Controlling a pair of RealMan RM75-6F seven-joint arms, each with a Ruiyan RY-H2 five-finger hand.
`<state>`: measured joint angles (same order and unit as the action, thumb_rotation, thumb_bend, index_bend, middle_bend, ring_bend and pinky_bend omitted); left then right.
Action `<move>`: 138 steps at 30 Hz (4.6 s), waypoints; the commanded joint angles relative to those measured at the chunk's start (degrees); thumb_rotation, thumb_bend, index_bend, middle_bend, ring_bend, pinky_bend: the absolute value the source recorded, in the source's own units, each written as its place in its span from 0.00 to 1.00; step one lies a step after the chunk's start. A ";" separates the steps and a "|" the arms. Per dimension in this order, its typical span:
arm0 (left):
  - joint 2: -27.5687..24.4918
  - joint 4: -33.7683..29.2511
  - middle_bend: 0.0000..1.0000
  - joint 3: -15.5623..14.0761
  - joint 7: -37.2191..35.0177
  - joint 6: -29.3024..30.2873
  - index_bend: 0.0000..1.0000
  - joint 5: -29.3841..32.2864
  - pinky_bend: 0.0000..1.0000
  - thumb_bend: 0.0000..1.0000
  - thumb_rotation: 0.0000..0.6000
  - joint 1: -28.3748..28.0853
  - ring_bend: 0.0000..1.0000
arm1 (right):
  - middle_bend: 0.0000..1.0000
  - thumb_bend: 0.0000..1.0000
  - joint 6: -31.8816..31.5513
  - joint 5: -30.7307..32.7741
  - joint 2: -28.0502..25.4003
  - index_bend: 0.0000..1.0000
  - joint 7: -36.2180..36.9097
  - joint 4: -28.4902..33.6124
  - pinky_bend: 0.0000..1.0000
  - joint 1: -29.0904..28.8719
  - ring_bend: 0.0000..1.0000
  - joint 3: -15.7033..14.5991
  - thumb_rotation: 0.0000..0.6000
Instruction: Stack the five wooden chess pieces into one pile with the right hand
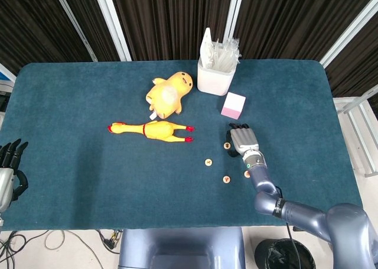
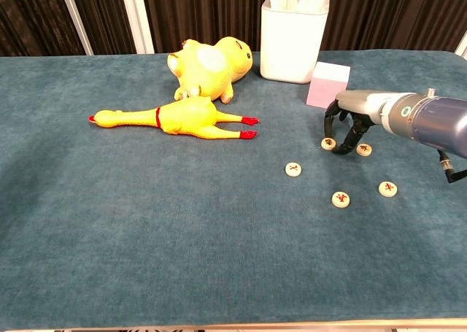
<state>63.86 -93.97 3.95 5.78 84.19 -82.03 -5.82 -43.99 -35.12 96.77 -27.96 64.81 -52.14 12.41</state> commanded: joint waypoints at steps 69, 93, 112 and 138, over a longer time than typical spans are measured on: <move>-0.08 -0.28 0.00 0.00 0.19 0.22 0.09 0.07 0.00 0.82 1.00 0.09 0.00 | 0.15 0.39 0.77 -4.17 -8.38 0.54 6.57 7.00 0.13 3.90 0.18 -2.02 1.00; -0.19 -0.44 0.00 -0.02 0.16 0.44 0.09 -0.07 0.02 0.82 1.00 0.20 0.00 | 0.15 0.39 1.77 -5.52 -7.59 0.54 8.30 4.23 0.13 4.52 0.18 -2.83 1.00; -0.19 -0.49 0.00 0.02 0.32 0.70 0.09 -0.11 0.02 0.82 1.00 0.31 0.00 | 0.15 0.39 2.02 -3.81 -8.68 0.54 7.16 5.02 0.13 4.41 0.17 -3.10 1.00; -0.33 -0.40 0.00 -0.02 -0.23 0.47 0.09 -0.21 0.01 0.82 1.00 0.25 0.00 | 0.14 0.39 1.66 -3.31 -8.07 0.48 6.53 5.00 0.13 3.65 0.17 -3.06 1.00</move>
<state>63.53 -94.36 3.93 5.55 84.66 -82.24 -5.57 -42.32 -38.43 88.69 -21.42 69.82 -48.49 9.35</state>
